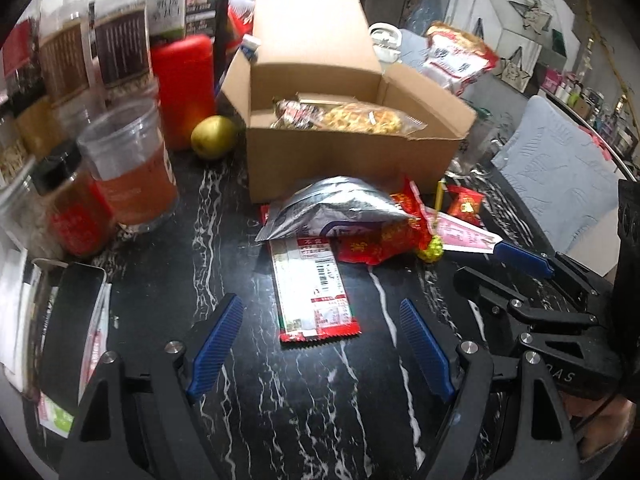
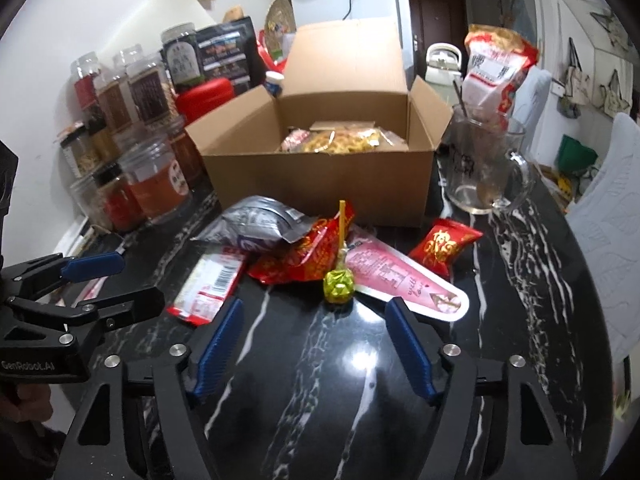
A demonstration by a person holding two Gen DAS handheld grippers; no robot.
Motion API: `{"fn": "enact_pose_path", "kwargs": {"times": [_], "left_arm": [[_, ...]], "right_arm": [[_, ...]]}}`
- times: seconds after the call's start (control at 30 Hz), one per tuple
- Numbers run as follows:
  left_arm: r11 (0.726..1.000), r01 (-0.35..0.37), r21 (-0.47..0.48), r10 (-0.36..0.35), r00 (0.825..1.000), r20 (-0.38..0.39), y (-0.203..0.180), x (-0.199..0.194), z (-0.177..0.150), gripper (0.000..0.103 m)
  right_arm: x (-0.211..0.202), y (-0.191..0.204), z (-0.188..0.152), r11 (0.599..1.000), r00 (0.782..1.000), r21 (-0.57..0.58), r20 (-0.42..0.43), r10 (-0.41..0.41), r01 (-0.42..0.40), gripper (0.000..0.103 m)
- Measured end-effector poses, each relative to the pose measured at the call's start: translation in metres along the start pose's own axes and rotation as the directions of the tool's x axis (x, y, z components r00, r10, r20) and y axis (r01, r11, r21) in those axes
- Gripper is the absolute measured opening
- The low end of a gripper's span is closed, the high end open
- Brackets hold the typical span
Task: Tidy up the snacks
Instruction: 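Grasp the red-white strip packet with the left tool while the right tool grasps the lollipop, then lift the strip packet and lollipop off the counter with both tools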
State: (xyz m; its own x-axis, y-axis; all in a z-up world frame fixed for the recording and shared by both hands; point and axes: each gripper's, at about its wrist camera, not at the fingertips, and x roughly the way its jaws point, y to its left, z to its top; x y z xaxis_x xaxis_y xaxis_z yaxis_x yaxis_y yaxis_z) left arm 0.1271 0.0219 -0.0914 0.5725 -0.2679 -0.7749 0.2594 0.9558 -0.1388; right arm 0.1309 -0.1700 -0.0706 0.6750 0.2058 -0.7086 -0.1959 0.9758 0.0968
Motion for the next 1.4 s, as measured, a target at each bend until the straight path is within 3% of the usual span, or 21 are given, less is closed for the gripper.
{"fn": "enact_pose_path", "kwargs": {"times": [0.2, 0.53, 0.73, 0.8, 0.93, 1.0, 1.07, 1.4], "left_arm": [[0.999, 0.002, -0.043, -0.004, 0.999, -0.052, 0.011, 0.025, 0.005, 0.081], [0.995, 0.052, -0.087, -0.062, 0.99, -0.123, 0.021, 0.053, 0.014, 0.081], [0.996, 0.028, -0.09, -0.044, 0.983, -0.176, 0.019, 0.069, 0.015, 0.081], [0.997, 0.011, -0.08, -0.024, 0.986, -0.163, 0.018, 0.07, 0.015, 0.081], [0.998, -0.047, -0.029, 0.043, 0.988, -0.149, 0.012, 0.074, 0.015, 0.081], [0.997, -0.073, 0.001, 0.072, 0.989, -0.128, 0.007, 0.075, 0.015, 0.065], [0.999, -0.049, 0.003, 0.049, 0.991, -0.121, 0.004, 0.074, 0.016, 0.051], [1.0, -0.007, 0.007, 0.008, 0.992, -0.129, -0.001, 0.056, -0.006, 0.049]], "right_arm": [[0.031, -0.005, 0.006, 1.0, 0.998, -0.01, -0.059, 0.005, -0.006, 0.063], [0.059, -0.011, 0.016, 0.999, 0.995, -0.035, -0.101, 0.013, -0.017, 0.058], [0.064, -0.007, 0.02, 0.998, 0.994, -0.065, -0.107, 0.006, -0.013, 0.04], [0.064, -0.008, 0.019, 0.998, 0.994, -0.06, -0.109, 0.023, -0.03, 0.029], [0.062, -0.012, 0.016, 0.998, 0.993, -0.04, -0.114, 0.036, -0.041, 0.023], [0.061, -0.012, 0.015, 0.999, 0.993, -0.035, -0.114, 0.035, -0.039, 0.023], [0.059, -0.014, 0.013, 0.999, 0.993, -0.027, -0.115, 0.035, -0.038, 0.023], [0.035, -0.018, -0.003, 0.998, 0.992, 0.019, -0.111, 0.059, -0.057, 0.023]]}}
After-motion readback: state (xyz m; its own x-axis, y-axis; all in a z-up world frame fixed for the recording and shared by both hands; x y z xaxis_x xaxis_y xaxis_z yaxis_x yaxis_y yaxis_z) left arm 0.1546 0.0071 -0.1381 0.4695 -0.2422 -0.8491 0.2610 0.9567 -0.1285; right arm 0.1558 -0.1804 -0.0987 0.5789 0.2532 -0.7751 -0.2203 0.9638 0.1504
